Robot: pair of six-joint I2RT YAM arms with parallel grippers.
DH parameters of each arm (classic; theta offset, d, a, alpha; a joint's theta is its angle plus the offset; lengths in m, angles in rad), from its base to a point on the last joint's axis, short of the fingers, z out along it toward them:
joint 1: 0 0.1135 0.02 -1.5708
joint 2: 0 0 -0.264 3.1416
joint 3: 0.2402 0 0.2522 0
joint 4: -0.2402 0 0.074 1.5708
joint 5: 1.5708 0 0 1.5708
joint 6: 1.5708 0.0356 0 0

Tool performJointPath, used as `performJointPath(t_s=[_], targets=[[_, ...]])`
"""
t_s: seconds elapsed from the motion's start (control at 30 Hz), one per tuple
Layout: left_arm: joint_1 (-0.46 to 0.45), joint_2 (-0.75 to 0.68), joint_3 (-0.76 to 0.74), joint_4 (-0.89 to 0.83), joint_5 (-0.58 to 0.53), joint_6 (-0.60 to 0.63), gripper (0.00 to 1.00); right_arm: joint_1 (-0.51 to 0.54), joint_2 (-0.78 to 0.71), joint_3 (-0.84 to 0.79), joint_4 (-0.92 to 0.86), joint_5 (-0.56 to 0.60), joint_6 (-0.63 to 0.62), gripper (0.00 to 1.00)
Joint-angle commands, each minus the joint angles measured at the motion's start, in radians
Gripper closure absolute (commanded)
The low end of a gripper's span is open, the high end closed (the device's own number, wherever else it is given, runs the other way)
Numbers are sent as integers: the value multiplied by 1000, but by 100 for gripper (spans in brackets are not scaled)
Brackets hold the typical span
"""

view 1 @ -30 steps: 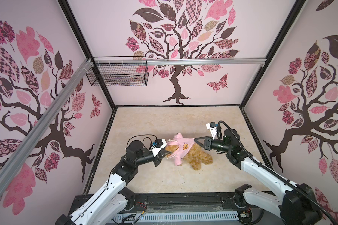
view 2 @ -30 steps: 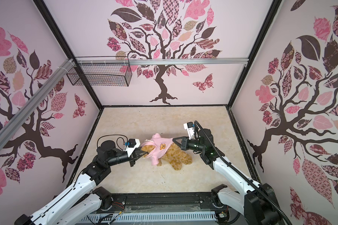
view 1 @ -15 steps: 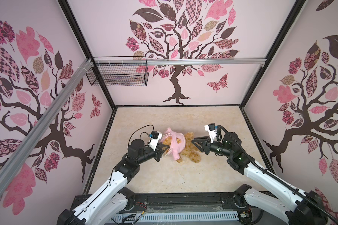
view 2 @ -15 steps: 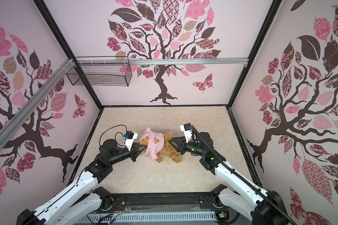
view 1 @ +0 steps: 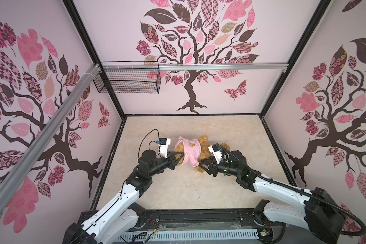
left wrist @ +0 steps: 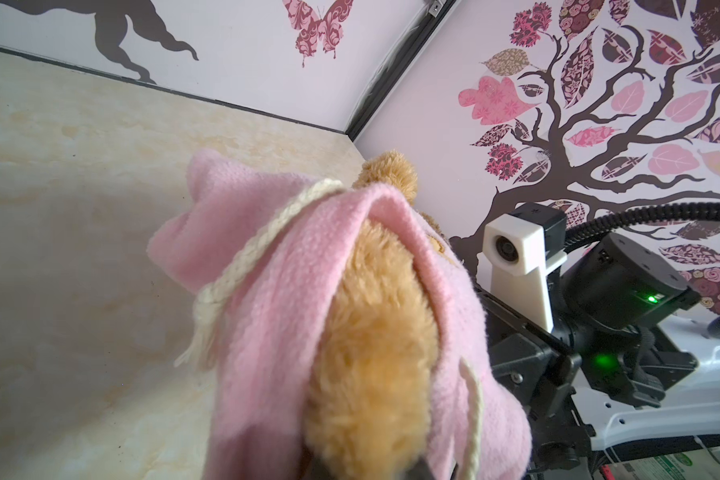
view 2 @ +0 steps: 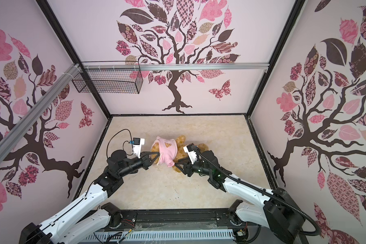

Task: Dress the teddy bear

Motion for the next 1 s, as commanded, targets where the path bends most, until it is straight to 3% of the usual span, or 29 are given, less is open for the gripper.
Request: performJointPath(t_s=[0.0, 0.5, 0.57, 0.63, 0.73, 0.83, 0.97], targets=[[2, -11, 21, 81, 9, -45, 100, 2, 50, 41, 90, 4, -18, 61], [1, 46, 25, 105, 14, -125, 100, 5, 157, 106, 209, -40, 5, 72], [1, 50, 26, 107, 8, -142, 100, 5, 176, 119, 212, -41, 2, 76], [1, 52, 38, 79, -30, -184, 100, 5, 190, 125, 212, -53, 3, 86], [2, 81, 120, -116, -175, -271, 100, 9, 193, 113, 226, -66, 21, 100], [7, 143, 203, -276, -283, -344, 100, 25, 181, 99, 247, -72, 36, 100], [20, 214, 218, -268, -350, -503, 100, 73, 161, 104, 240, -54, 40, 100]])
